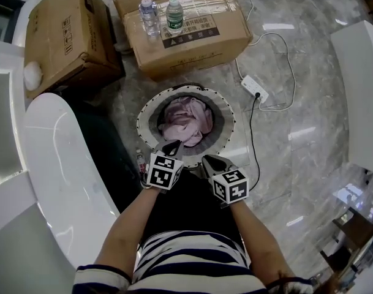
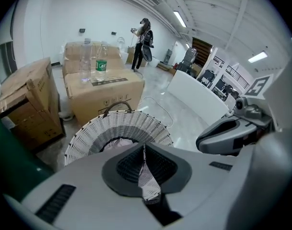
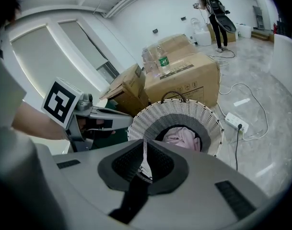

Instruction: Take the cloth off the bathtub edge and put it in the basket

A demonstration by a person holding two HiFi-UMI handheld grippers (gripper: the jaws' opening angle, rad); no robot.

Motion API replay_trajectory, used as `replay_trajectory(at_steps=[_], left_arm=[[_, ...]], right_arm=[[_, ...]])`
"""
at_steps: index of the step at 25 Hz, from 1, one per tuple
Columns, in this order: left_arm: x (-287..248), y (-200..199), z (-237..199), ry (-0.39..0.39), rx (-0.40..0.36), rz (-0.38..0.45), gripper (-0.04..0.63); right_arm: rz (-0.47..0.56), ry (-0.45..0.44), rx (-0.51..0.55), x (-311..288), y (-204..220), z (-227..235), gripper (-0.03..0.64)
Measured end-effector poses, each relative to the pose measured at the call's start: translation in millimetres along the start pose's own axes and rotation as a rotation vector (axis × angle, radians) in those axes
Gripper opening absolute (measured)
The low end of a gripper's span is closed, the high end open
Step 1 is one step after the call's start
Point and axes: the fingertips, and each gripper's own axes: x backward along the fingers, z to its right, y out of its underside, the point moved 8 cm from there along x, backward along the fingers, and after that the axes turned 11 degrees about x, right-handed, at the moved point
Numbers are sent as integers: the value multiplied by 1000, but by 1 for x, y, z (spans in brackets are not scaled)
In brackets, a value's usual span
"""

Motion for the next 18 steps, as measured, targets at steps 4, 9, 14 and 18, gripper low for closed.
replay_trajectory(at_steps=[4, 9, 14, 18], left_arm=[[6, 5, 1, -1, 17, 9, 26], [18, 9, 5, 5, 70, 40, 26], [35, 8, 7, 14, 121, 91, 26], [42, 8, 10, 29, 172, 120, 26]], right_arm=[[3, -8, 8, 0, 0, -2, 43], [3, -9, 24, 4, -1, -2, 43], [11, -6, 42, 10, -4, -1, 43], [15, -4, 49, 17, -7, 4, 42]])
